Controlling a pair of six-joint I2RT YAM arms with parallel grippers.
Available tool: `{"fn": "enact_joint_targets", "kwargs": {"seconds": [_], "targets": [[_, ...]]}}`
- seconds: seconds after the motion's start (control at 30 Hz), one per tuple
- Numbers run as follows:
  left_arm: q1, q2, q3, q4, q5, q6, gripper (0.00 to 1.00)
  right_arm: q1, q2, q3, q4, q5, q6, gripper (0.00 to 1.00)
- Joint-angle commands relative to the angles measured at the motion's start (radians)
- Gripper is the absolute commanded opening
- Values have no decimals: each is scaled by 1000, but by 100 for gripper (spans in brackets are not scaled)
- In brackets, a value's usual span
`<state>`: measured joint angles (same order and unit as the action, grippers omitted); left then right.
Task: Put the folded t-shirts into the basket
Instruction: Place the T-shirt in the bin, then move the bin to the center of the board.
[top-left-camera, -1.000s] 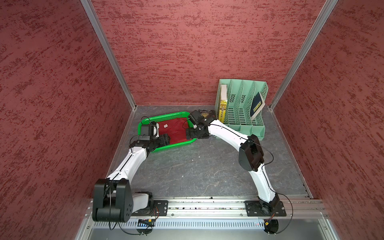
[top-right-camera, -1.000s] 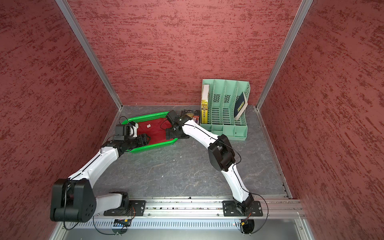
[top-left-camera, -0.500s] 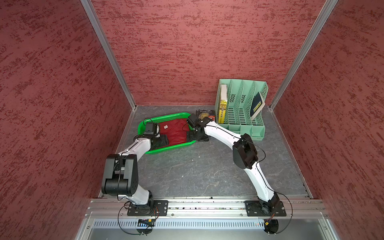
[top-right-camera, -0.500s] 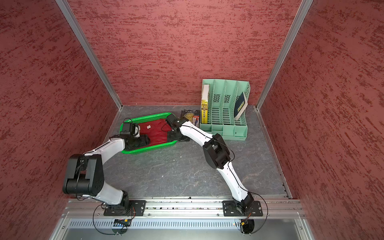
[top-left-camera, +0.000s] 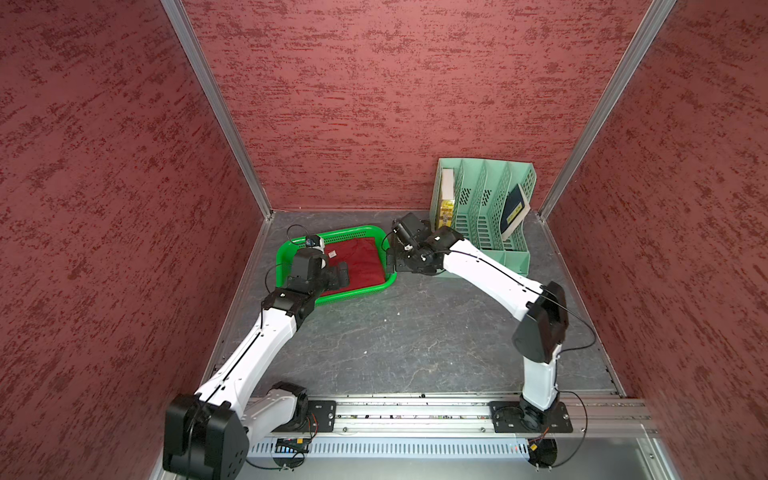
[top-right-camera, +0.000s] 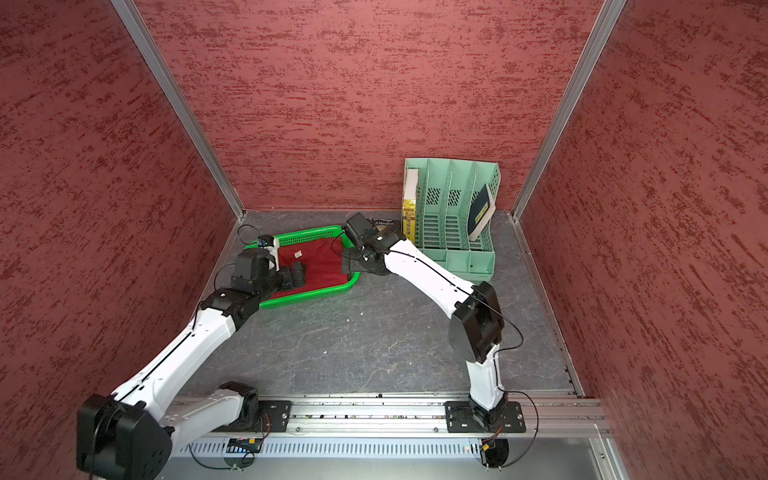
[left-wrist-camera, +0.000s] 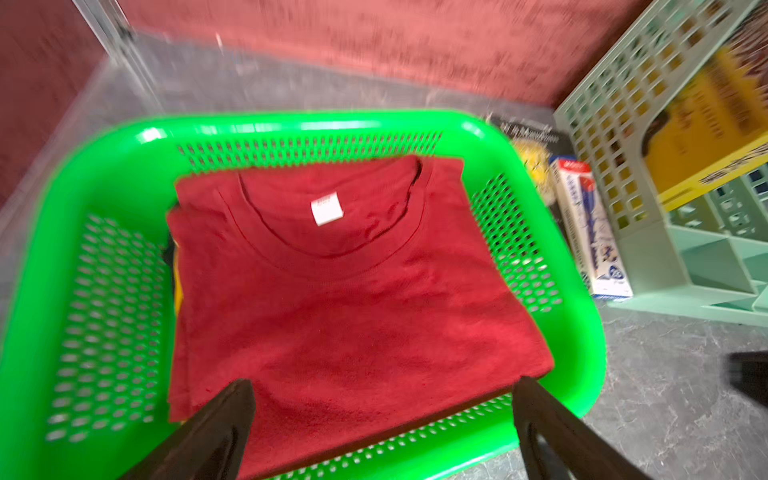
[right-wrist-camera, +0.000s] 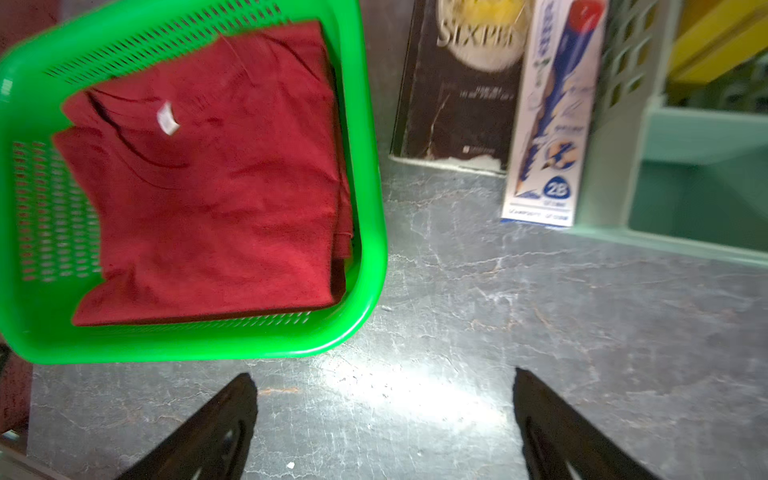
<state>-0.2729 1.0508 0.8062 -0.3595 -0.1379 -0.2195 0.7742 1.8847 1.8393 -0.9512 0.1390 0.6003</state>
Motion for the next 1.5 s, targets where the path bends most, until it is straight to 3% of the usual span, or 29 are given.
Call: {"fn": "enact_joint_targets", "kwargs": {"seconds": [0.0, 0.07, 0.2, 0.27, 0.53, 0.73, 0.93, 1.1, 1.33, 1.47], "targets": [[-82, -95, -44, -3, -200, 11, 100, 47, -160, -130, 129, 187, -116, 98], [-119, -166, -87, 26, -204, 12, 100, 52, -266, -265, 249, 137, -214, 98], [-122, -236, -141, 52, -116, -20, 100, 51, -458, -502, 406, 58, -284, 98], [-112, -224, -120, 15, -117, -55, 100, 50, -462, -534, 419, 9, -282, 96], [-52, -213, -88, -56, -80, -117, 100, 50, -117, -341, 403, 24, 20, 87], [-10, -250, -114, -55, -62, -116, 100, 47, 144, -124, 357, 112, 122, 80], [28, -270, -134, -54, -45, -95, 100, 28, 261, -33, 242, 109, 209, 67], [49, -276, -146, -43, -27, -93, 100, 32, 182, -211, 286, 86, 271, 41], [49, -288, -161, -35, -23, -106, 100, 78, -41, -488, 288, 74, 351, 25], [50, -290, -175, -17, -27, -113, 100, 100, -185, -669, 278, 72, 461, 23]]}}
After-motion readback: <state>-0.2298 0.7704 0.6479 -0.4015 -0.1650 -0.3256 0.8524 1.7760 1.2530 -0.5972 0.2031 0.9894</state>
